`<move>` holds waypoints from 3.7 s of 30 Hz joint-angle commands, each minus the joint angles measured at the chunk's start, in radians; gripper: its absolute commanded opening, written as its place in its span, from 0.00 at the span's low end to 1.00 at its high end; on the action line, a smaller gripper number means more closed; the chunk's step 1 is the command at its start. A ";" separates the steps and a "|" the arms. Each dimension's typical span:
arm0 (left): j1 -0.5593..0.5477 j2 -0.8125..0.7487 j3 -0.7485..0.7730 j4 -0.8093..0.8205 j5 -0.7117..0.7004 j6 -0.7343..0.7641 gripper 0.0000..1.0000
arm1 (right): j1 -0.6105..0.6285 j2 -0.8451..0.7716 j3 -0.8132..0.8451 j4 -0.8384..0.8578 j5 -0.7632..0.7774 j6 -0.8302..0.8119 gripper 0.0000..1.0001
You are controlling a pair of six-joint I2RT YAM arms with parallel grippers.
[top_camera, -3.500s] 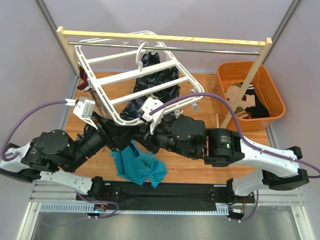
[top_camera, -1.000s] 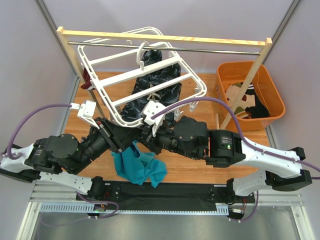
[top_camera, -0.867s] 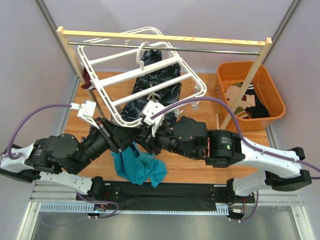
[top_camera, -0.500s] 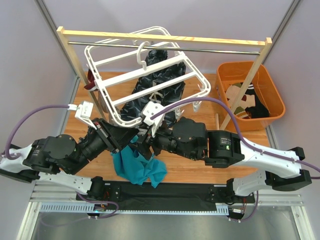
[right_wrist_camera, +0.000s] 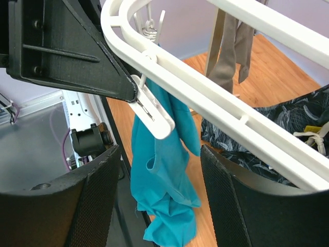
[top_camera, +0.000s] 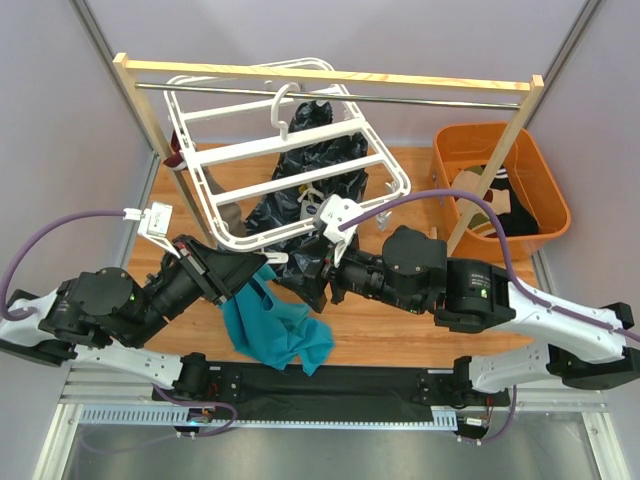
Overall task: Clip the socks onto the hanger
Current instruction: Open the clamp at the hanger, then pick up the sock.
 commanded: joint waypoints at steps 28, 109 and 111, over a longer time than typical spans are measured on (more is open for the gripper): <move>-0.001 0.002 0.050 -0.152 -0.100 -0.067 0.00 | -0.023 -0.356 -0.244 -0.299 0.508 0.394 0.46; -0.001 -0.012 -0.013 -0.155 -0.048 -0.139 0.00 | -1.695 1.145 0.681 -0.327 -0.299 0.370 0.85; -0.002 -0.012 -0.011 -0.155 -0.050 -0.138 0.00 | -1.669 1.165 0.681 -0.309 -0.225 0.359 0.82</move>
